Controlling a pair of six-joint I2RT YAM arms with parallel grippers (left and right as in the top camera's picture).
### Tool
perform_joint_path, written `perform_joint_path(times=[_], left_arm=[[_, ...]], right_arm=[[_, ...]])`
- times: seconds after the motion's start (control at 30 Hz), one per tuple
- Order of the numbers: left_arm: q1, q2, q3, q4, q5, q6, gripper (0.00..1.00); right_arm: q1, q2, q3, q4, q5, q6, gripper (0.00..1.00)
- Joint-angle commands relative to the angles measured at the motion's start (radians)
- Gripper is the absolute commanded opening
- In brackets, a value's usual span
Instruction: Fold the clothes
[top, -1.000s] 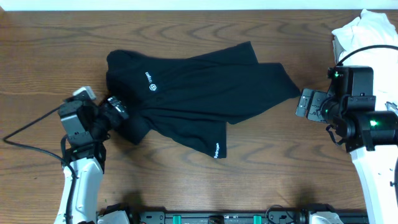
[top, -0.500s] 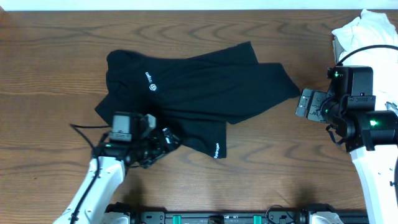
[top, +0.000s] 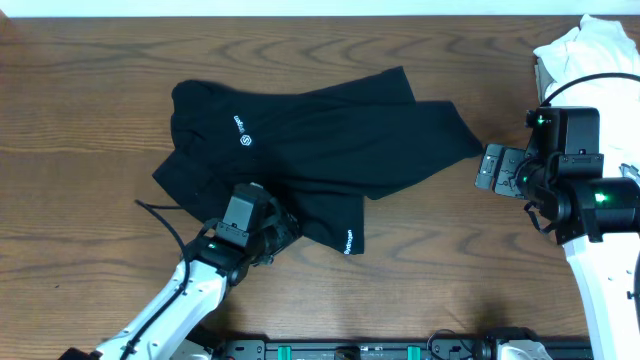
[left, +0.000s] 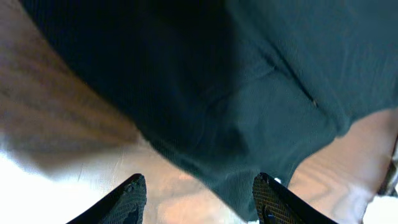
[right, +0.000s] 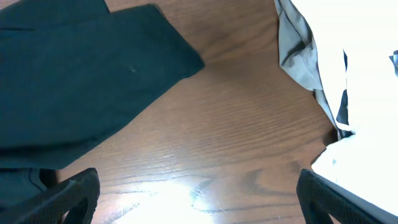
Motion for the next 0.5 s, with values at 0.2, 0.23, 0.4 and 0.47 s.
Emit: perform_joint_path(times=[0.2,0.23,0.4,0.47], left_arm=[[-0.025,0.172,-0.01,0.036,-0.047,-0.102,0.59],[-0.025,0.193,-0.01,0.061,-0.047,-0.102,0.59],[-0.025,0.268,-0.01,0.189,-0.046,-0.098,0.19],[-0.025,0.272,-0.01,0.188,-0.034,-0.095,0.06]], right_arm=[[-0.01,0.003,0.003,-0.004,0.011,-0.014,0.99],[-0.01,0.003,0.003,-0.004,0.011,-0.014,0.99],[-0.01,0.003,0.003,-0.004,0.011,-0.014,0.99],[-0.01,0.003,0.003,-0.004,0.011,-0.014,0.99]])
